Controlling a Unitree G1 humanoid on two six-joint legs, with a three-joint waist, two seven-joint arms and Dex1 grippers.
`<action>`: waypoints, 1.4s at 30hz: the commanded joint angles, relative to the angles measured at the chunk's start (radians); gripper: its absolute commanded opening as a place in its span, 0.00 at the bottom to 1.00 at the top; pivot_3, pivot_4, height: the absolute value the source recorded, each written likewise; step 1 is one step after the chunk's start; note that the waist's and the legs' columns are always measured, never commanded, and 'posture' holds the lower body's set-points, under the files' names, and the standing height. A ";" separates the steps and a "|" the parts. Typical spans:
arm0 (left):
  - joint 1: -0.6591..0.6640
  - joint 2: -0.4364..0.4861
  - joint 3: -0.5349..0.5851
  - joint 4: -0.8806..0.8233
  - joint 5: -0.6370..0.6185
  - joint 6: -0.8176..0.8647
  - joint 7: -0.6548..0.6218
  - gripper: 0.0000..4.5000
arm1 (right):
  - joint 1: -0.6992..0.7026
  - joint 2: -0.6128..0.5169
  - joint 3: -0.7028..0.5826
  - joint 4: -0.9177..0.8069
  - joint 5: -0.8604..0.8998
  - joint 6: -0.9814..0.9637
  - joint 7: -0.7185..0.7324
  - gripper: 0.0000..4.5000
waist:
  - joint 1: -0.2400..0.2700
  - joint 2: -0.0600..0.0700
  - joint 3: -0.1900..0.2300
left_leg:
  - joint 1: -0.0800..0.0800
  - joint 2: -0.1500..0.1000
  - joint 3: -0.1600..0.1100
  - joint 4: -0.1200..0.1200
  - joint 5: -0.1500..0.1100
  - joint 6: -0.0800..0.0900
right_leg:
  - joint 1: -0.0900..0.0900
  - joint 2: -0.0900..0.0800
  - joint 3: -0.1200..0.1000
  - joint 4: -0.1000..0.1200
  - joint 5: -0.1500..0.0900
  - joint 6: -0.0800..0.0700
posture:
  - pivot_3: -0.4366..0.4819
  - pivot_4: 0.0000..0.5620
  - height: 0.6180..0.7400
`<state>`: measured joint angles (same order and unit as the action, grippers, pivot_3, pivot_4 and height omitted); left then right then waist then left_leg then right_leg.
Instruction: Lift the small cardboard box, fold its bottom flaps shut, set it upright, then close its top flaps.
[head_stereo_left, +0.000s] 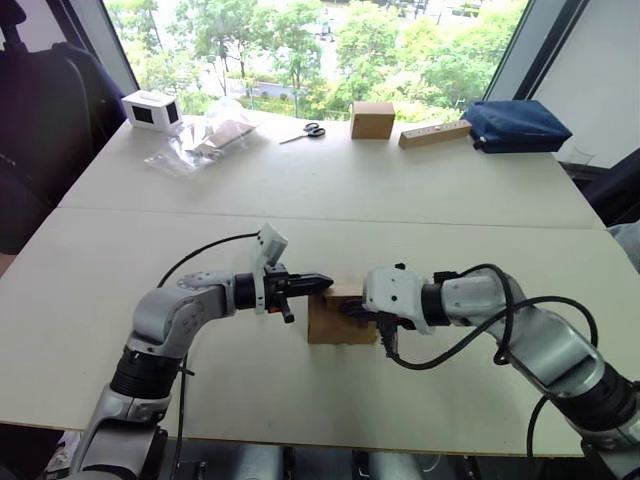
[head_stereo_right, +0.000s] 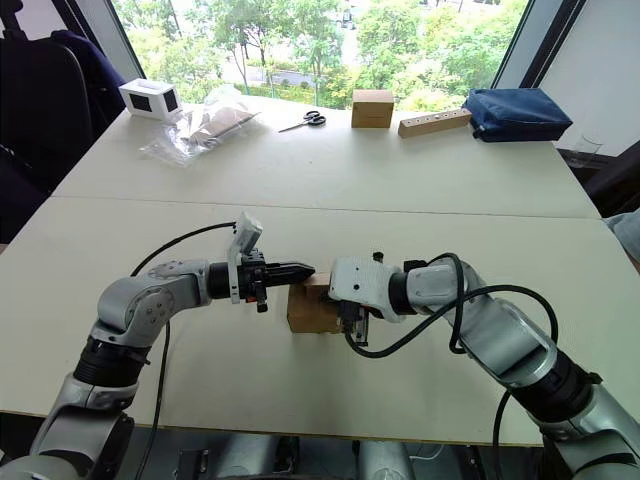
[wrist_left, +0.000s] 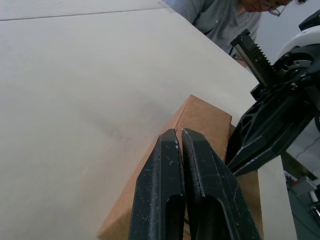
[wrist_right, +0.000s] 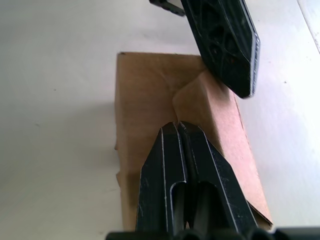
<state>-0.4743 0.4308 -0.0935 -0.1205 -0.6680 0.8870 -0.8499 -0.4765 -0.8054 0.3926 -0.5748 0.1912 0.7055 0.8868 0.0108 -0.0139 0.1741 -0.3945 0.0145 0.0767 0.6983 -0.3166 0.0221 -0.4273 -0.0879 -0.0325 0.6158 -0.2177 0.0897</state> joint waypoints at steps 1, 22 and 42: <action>0.016 0.008 -0.006 -0.024 -0.001 -0.007 -0.017 0.03 | -0.004 0.001 -0.005 0.004 -0.022 -0.012 0.001 0.00 | 0.000 0.000 0.000 | 0.000 0.000 0.000 0.000 0.000 0.000 | 0.000 0.000 0.000 0.000 0.000 0.000 | 0.48 0.27 1.00; 0.018 0.047 -0.117 -0.027 0.154 -0.163 -0.067 0.03 | 0.024 0.012 -0.103 -0.032 0.086 0.070 0.028 0.00 | 0.001 0.000 0.000 | 0.000 0.000 0.000 0.000 0.000 0.000 | 0.000 -0.001 0.000 -0.001 0.000 0.000 | 0.48 0.27 1.00; 0.081 0.005 -0.035 -0.187 0.033 -0.058 0.033 0.03 | 0.077 0.090 -0.235 0.023 0.193 0.069 -0.027 0.00 | 0.000 0.000 0.000 | 0.000 0.000 0.000 0.000 0.000 0.000 | 0.000 0.000 0.000 -0.001 0.000 0.000 | 0.48 0.27 1.00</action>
<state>-0.3946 0.4350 -0.1330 -0.2778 -0.6412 0.8448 -0.8236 -0.3963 -0.7237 0.1583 -0.5229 0.3691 0.7867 0.8620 0.0106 -0.0140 0.1743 -0.3948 0.0147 0.0767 0.6980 -0.3168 0.0223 -0.4273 -0.0883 -0.0324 0.6150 -0.2177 0.0895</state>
